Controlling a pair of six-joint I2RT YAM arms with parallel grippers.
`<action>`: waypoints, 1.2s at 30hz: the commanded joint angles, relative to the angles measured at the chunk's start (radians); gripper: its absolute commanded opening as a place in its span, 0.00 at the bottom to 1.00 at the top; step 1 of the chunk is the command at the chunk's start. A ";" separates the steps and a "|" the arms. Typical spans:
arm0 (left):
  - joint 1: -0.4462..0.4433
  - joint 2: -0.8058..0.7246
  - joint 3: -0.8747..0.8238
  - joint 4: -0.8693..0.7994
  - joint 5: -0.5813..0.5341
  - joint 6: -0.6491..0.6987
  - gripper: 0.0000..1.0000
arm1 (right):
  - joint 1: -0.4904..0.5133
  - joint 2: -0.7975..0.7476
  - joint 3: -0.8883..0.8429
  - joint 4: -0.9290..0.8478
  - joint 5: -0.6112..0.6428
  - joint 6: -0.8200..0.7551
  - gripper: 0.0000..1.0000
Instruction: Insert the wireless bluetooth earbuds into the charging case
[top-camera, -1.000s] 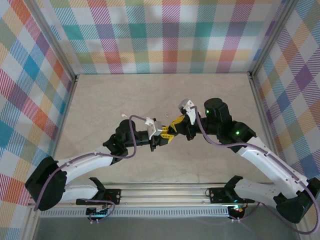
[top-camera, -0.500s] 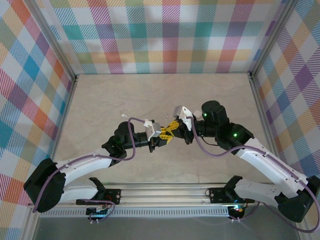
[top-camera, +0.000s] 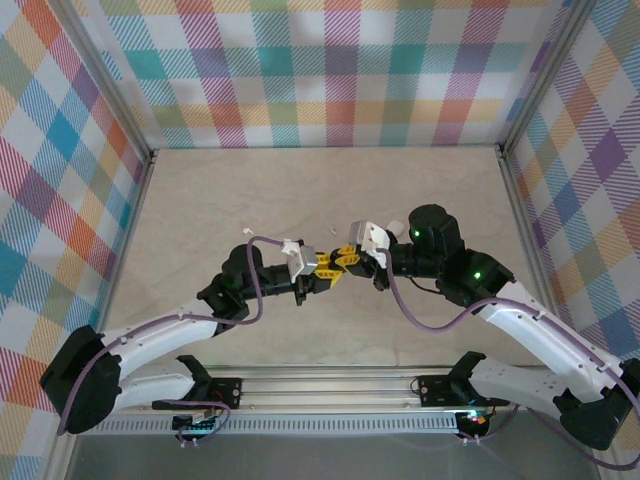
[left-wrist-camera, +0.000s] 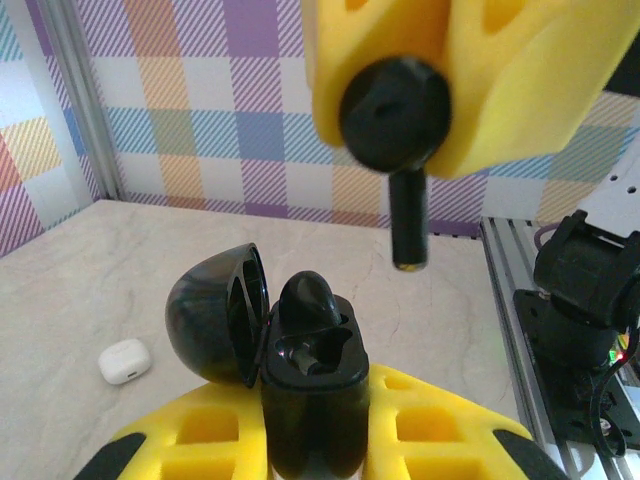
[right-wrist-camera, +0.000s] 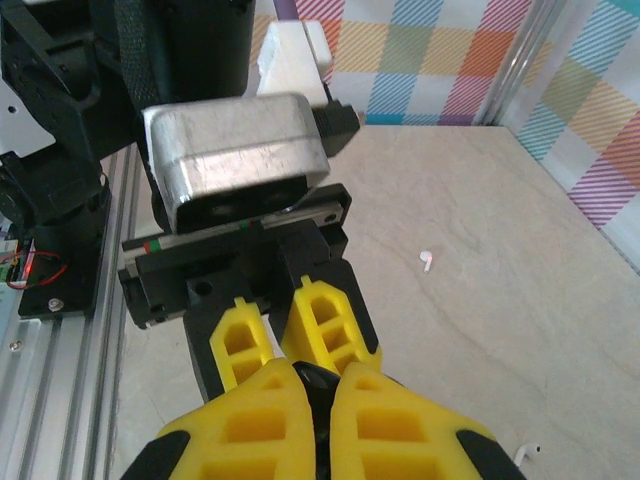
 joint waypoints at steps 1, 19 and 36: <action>-0.010 -0.045 -0.020 0.014 0.004 -0.008 0.00 | 0.010 -0.006 -0.014 0.003 -0.002 -0.040 0.03; -0.009 -0.089 -0.032 0.035 -0.031 -0.050 0.00 | 0.076 0.001 -0.048 0.111 0.082 -0.102 0.03; -0.009 -0.087 -0.026 0.019 -0.032 -0.042 0.00 | 0.085 0.000 -0.050 0.134 0.129 -0.140 0.03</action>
